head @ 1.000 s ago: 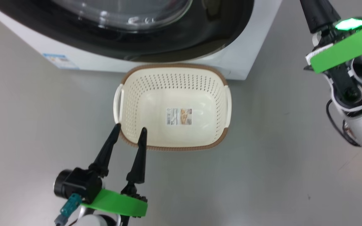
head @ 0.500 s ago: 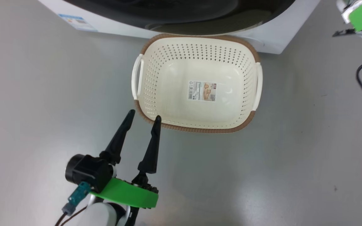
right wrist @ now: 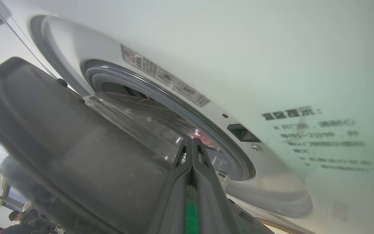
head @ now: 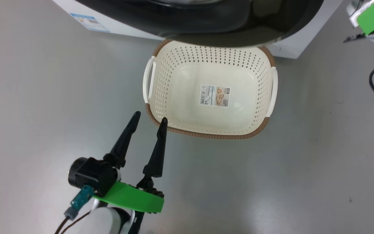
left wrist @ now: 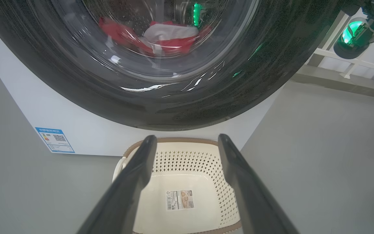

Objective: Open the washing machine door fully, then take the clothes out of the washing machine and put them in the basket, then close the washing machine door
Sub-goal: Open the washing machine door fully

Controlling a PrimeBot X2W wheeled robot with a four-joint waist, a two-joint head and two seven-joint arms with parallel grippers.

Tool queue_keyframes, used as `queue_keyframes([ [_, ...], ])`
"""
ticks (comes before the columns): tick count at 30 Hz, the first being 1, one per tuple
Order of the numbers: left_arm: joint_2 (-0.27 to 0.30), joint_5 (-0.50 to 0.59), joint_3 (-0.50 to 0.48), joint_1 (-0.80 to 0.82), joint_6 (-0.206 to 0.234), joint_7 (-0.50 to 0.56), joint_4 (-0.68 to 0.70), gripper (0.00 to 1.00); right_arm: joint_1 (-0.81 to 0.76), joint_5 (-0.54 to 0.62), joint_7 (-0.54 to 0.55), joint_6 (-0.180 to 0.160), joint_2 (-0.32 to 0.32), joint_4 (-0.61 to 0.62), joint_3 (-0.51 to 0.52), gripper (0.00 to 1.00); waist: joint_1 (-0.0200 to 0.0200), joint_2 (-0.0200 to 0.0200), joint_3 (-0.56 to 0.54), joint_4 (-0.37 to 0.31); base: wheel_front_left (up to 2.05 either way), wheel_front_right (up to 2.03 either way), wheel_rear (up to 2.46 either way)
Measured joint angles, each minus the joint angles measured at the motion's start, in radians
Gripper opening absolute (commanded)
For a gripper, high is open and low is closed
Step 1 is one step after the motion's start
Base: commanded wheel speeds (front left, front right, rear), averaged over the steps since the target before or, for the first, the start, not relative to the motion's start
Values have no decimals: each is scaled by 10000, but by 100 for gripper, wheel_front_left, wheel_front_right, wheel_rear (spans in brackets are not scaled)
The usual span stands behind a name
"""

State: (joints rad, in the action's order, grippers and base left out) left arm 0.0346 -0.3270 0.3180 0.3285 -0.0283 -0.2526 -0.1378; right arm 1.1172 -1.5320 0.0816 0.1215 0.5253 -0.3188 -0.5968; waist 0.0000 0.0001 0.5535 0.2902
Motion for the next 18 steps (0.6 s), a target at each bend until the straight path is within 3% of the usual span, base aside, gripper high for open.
queue_keyframes([
  [9,0,75,-203,-197,-2,0,-56,100,-828,-173,84,-2,-67,299,-550,0,0,0,-640,-142,0,0,0],
  [18,6,276,-617,-897,-151,0,-88,100,-1811,-309,345,13,-825,1043,-1453,0,0,0,-1435,-348,0,0,0],
])
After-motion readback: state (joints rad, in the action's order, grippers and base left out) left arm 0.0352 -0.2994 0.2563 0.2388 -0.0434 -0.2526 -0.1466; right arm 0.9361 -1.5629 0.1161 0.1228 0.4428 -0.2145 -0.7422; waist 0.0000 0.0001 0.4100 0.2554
